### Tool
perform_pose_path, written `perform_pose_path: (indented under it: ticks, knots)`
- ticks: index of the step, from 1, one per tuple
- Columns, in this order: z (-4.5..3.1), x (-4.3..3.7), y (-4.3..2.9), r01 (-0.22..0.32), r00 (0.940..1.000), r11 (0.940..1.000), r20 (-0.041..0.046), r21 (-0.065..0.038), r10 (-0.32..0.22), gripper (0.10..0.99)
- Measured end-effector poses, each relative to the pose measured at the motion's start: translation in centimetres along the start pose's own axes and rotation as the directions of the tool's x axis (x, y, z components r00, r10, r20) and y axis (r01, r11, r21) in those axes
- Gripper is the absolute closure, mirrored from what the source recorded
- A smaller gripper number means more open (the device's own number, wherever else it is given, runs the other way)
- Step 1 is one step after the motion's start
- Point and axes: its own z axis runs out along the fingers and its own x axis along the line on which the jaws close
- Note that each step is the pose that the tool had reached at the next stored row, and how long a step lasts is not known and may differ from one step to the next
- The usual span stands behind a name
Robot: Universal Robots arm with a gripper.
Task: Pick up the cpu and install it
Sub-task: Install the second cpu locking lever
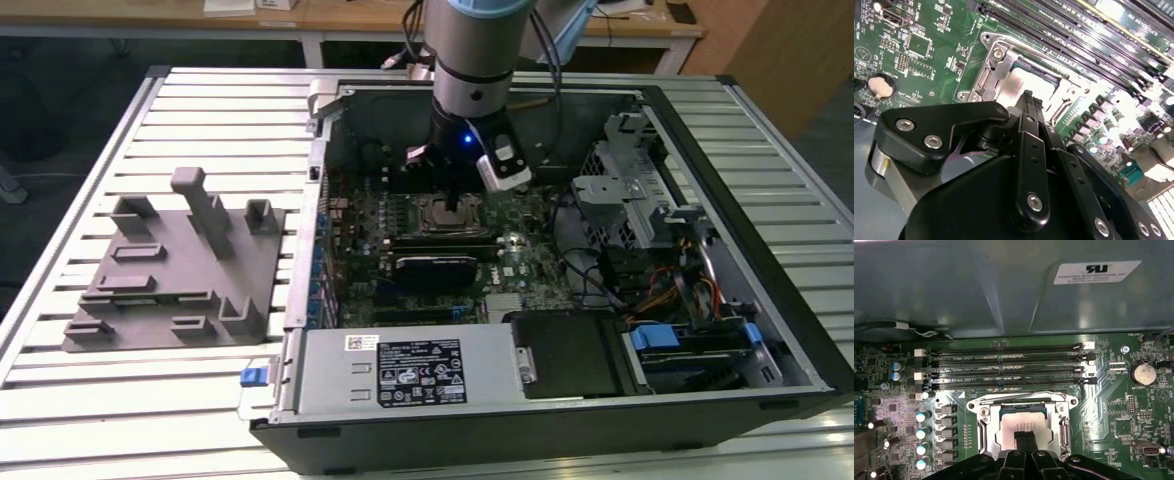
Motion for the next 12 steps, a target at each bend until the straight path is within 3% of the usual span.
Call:
perform_pose_path:
  ticks: [4, 12]
  knots:
    - [-1.04, 0.01, 0.09, 0.0, 1.0, 1.0, 0.0003, 0.0, 0.0, 0.98]
    - [-1.1, 0.01, 0.09, 0.0, 1.0, 1.0, 0.0003, 0.0, 0.0, 0.98]
